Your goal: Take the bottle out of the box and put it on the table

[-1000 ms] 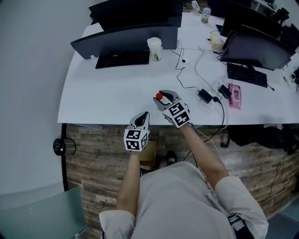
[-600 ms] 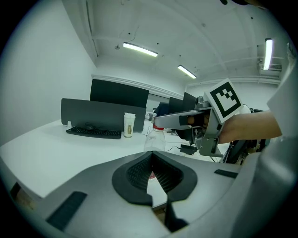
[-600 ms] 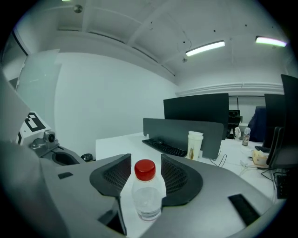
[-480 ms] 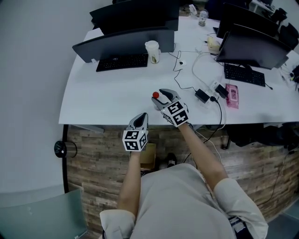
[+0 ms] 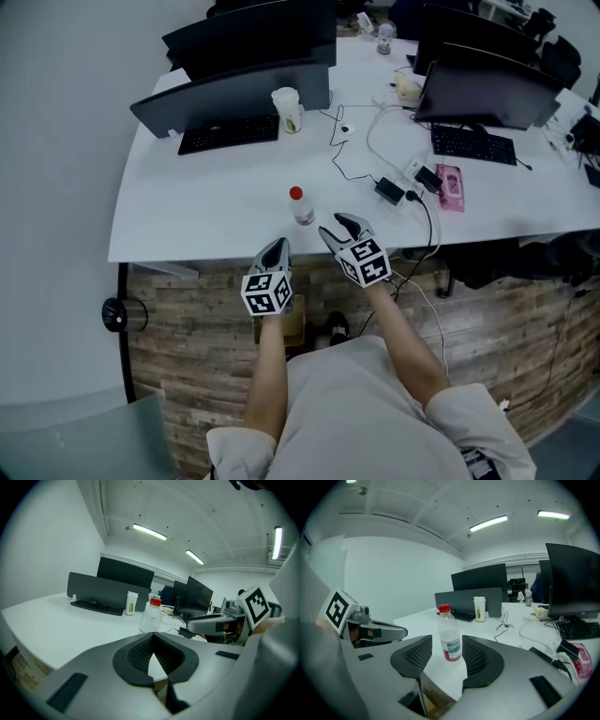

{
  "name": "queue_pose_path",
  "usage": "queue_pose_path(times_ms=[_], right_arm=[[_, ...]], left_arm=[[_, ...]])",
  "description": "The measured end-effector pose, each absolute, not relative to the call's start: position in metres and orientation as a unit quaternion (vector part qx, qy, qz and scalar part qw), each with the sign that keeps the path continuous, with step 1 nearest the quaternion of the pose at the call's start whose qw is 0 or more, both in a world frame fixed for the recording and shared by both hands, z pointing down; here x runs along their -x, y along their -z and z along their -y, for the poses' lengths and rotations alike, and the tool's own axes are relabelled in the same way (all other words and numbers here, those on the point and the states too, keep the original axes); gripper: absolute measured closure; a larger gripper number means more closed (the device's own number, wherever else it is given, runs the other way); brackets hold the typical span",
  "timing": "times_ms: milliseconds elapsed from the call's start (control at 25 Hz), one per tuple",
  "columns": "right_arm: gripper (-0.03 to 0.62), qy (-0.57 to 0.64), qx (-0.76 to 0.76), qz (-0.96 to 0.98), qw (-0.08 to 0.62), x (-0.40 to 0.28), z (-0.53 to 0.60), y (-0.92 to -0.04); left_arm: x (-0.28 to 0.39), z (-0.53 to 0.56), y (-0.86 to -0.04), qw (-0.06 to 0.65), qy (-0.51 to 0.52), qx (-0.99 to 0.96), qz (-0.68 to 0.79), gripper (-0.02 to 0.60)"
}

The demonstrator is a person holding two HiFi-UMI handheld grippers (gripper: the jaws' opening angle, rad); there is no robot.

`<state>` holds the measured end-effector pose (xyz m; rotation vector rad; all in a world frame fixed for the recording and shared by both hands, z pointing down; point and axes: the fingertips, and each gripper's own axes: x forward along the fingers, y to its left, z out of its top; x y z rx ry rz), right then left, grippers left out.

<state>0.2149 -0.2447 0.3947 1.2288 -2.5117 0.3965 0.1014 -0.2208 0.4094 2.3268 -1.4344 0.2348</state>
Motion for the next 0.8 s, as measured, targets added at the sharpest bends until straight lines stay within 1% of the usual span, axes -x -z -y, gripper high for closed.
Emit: queue_pose_path(times_ms=[160, 360, 800], right_arm=[[0.364, -0.158, -0.442, 0.869, 0.155, -0.227, 0.223, -0.409], [0.364, -0.170, -0.454, 0.862, 0.151, -0.231, 0.206, -0.419], [0.366, -0.162, -0.440, 0.866, 0.175, -0.230, 0.199, -0.431]], left_arm=[[-0.099, 0.207, -0.408, 0.196, -0.084, -0.826, 0.521, 0.568], [-0.098, 0.193, -0.407, 0.178, -0.101, -0.822, 0.531, 0.568], [-0.111, 0.180, -0.409, 0.155, -0.123, -0.833, 0.517, 0.568]])
